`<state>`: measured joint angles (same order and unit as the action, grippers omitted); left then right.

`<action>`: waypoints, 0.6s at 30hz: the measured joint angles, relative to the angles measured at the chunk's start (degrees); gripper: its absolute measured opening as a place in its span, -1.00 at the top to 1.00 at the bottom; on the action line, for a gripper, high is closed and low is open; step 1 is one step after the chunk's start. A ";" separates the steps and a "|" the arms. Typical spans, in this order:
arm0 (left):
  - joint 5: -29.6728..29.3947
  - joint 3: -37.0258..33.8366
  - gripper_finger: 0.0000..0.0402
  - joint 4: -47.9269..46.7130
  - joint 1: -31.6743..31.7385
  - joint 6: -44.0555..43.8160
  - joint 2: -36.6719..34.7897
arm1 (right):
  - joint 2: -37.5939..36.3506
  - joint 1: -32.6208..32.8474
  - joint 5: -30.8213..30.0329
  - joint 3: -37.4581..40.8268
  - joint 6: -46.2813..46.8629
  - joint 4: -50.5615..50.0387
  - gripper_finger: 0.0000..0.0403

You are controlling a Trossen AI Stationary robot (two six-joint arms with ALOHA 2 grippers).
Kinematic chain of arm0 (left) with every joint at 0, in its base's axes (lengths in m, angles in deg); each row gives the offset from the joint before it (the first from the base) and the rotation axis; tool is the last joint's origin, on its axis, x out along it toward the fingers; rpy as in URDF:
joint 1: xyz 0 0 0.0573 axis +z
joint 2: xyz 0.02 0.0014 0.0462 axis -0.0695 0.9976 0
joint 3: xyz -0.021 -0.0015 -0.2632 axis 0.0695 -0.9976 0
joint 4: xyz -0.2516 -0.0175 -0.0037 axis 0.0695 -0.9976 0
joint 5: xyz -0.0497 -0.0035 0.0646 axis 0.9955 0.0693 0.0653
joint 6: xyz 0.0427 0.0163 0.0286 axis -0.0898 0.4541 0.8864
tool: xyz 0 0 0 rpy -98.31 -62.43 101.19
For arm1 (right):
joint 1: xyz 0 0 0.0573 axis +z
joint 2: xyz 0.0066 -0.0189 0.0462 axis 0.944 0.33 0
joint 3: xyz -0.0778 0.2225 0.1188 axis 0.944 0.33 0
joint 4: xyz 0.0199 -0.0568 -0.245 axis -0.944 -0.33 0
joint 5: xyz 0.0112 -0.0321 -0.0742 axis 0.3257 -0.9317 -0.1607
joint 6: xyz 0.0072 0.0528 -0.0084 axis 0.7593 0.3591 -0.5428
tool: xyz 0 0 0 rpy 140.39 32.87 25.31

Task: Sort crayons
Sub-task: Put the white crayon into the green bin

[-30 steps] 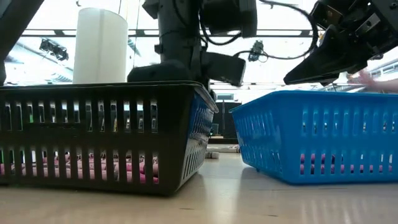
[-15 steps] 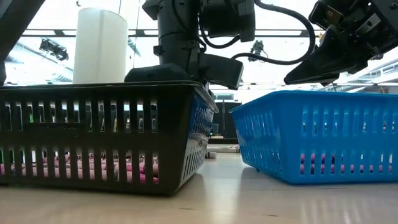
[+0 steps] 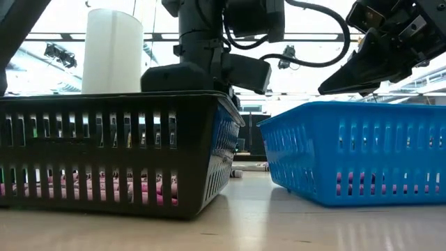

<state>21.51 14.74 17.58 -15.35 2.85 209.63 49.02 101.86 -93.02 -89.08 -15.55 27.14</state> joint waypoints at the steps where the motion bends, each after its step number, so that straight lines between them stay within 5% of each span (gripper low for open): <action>1: 0.20 -0.15 0.10 0.58 0.28 0.24 0.00 | 0.00 0.00 0.00 0.00 0.00 0.00 0.62; 10: 6.16 -3.41 0.37 2.62 3.28 0.52 -0.01 | 0.02 -0.01 0.02 0.04 0.00 -0.28 0.62; 18: 0.83 -3.87 0.83 2.86 2.59 1.02 -0.11 | 0.02 0.00 0.02 0.04 0.00 -0.13 0.62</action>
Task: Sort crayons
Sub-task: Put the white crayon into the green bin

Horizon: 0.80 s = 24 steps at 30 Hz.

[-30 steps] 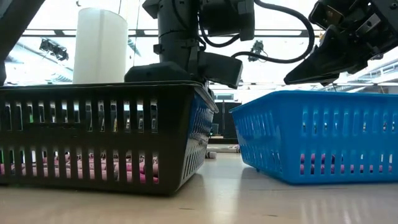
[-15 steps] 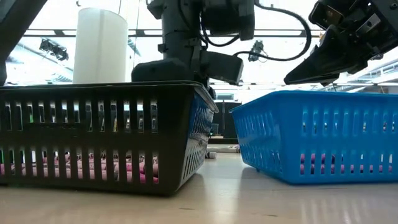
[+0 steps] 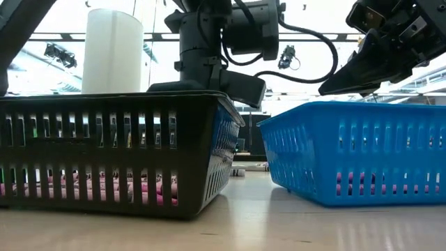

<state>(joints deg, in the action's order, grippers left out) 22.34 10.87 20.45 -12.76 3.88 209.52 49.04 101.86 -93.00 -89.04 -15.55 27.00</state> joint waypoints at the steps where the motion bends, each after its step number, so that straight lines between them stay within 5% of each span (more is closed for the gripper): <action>1: -0.66 0.00 0.88 -0.11 -0.18 0.00 -0.05 | 0.00 0.00 0.00 0.00 0.00 0.02 0.62; 16: -1.37 -0.24 0.91 -8.22 -1.15 -5.90 -6.69 | 0.00 1.55 -0.02 0.00 -1.07 0.66 0.62; 24: 3.64 -0.18 0.91 -11.78 -4.83 -11.86 -13.88 | 0.00 1.55 0.39 0.00 -1.29 1.09 0.62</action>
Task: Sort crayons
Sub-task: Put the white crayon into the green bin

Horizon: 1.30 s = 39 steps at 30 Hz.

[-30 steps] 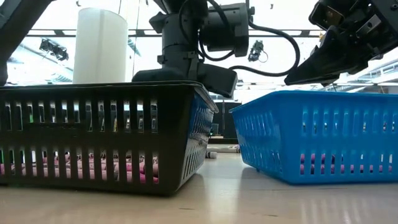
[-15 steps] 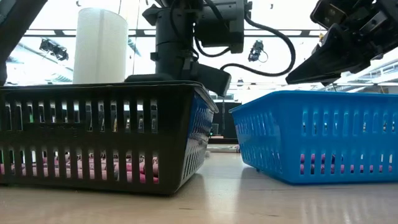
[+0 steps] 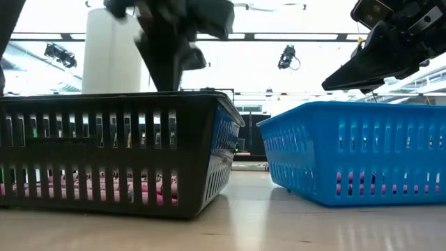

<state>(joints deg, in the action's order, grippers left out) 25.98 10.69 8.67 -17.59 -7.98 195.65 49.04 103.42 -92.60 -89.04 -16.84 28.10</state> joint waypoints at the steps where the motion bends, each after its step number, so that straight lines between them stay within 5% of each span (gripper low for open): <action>1: 0.50 0.00 0.91 -0.48 -0.78 -1.26 -1.07 | 0.00 -0.02 0.00 0.00 -0.03 -0.02 0.62; 9: 1.08 0.02 0.91 -3.18 -7.40 -9.41 -5.70 | 0.00 0.00 0.02 -0.02 0.00 0.14 0.62; 26: -10.06 0.00 0.91 -12.20 -26.00 -29.32 -6.85 | 0.00 1.22 -0.27 -0.07 0.26 3.93 0.62; 39: -17.48 -4.67 0.91 -15.92 -32.99 -38.81 -6.82 | 0.00 1.22 -0.39 -0.07 0.24 4.74 0.62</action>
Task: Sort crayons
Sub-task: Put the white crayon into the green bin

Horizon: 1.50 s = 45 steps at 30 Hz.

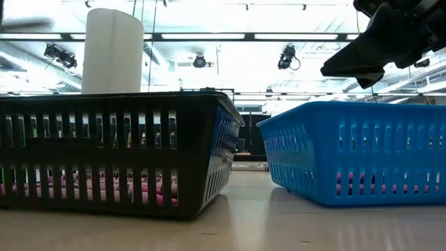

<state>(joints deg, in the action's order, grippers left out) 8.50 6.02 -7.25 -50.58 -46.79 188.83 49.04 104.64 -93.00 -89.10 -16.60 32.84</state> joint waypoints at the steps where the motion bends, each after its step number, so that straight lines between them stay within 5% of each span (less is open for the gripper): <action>1: 0.41 -1.55 0.91 0.14 -0.39 -0.91 0.02 | -0.02 0.00 0.00 0.02 0.02 -0.02 0.62; 14: 14.06 -19.77 0.89 12.56 -0.83 -7.21 0.04 | 0.00 -0.55 -0.05 0.00 -0.42 -0.03 0.62; 23: 16.18 -18.80 0.32 10.35 1.84 -6.13 -0.79 | 0.00 -0.68 -0.04 0.02 -0.92 -0.07 0.62; 29: 6.77 -11.36 0.21 0.36 4.97 -1.11 -1.19 | -0.02 -0.72 -0.04 0.02 -1.77 -0.26 0.62; 34: 0.31 -10.06 0.21 1.86 8.76 7.43 -1.18 | 0.00 -0.72 -0.04 0.02 -1.91 -0.66 0.62; 45: -4.50 -10.32 0.20 20.48 19.60 27.21 -1.10 | -0.02 -0.73 -0.04 0.02 -1.97 -1.04 0.62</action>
<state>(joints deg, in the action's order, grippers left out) 4.00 -4.30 13.23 -30.99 -19.58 187.73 49.02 103.91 -93.04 -89.08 -18.56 31.80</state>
